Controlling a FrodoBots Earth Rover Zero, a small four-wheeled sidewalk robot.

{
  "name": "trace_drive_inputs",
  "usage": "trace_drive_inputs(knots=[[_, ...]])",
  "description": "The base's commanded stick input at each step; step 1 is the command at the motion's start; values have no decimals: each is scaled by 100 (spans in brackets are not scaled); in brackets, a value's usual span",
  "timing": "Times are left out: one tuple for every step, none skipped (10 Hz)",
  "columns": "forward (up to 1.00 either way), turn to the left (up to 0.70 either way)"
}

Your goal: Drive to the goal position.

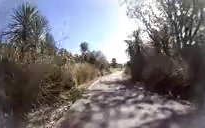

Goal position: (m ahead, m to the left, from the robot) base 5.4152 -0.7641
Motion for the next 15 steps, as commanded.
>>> trace_drive_inputs(knots=[[70,-2],[70,-2],[70,-3],[70,-3],[70,-3],[70,-3],[70,-3],[70,-3],[70,-2],[70,-1],[70,0],[70,0],[70,0],[70,0],[70,0]])
